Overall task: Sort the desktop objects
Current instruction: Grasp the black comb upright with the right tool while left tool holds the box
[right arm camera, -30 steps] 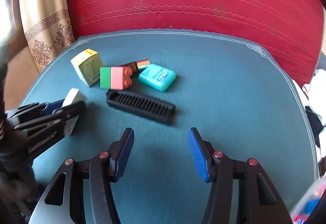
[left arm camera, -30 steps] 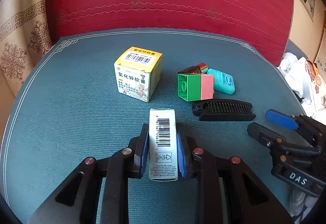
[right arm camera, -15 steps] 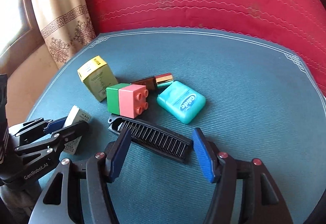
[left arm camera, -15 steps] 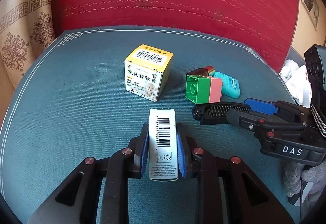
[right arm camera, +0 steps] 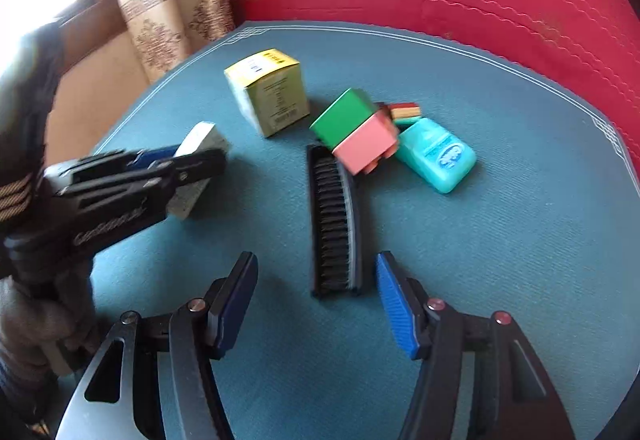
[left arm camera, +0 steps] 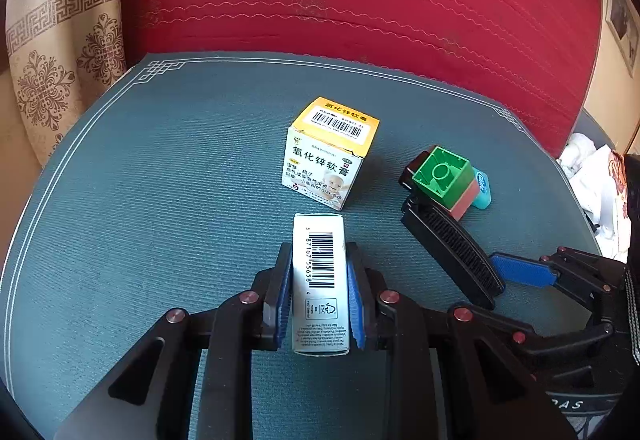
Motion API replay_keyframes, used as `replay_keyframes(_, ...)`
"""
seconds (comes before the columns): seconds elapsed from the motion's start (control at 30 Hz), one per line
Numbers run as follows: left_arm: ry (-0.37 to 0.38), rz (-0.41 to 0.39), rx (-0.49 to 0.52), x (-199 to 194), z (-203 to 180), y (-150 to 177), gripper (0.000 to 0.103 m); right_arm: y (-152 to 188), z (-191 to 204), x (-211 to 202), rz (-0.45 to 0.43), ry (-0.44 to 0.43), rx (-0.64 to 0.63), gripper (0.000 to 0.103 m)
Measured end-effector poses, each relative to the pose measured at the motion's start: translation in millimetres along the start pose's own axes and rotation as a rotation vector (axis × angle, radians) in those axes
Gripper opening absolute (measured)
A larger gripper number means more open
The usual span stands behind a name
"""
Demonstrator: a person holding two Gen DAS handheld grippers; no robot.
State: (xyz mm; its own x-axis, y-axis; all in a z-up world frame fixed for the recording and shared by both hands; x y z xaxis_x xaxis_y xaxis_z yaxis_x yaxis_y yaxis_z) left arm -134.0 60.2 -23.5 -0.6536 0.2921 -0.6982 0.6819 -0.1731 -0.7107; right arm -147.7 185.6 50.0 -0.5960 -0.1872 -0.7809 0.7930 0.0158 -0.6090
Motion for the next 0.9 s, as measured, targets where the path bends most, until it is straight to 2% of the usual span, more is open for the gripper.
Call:
replay_keyframes(0.33, 0.005, 0.001, 0.001, 0, 0, -2, 0.027, -20, 3, 17, -0.063, 0.155, -0.005, 0.051)
replay_keyframes(0.5, 0.008, 0.0, -0.005, -1, 1, -2, 0.027, -17, 13, 14, -0.066, 0.187, -0.037, 0.03)
replay_keyframes(0.67, 0.013, -0.01, -0.006, -5, -1, -3, 0.027, -10, 12, 8, -0.051, 0.172, 0.001, 0.029)
replay_keyframes(0.9, 0.031, -0.023, 0.001, -11, -7, -4, 0.027, 17, 17, -17, -0.046, 0.116, 0.09, 0.029)
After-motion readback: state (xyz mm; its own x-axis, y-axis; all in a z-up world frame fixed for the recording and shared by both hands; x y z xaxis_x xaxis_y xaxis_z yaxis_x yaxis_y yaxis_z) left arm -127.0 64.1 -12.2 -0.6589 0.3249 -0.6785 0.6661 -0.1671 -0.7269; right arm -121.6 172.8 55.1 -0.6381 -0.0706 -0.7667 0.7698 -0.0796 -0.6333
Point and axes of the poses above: each gripper's, at about its wrist camera, not at the fingertips, and x roughly the way its jaws point, z to its left, y to its underside, the point moved 8 cm from there along x, roughly the way its jaws point, and after that the axes turned 5 degrees about x, right-handed, at the moved point
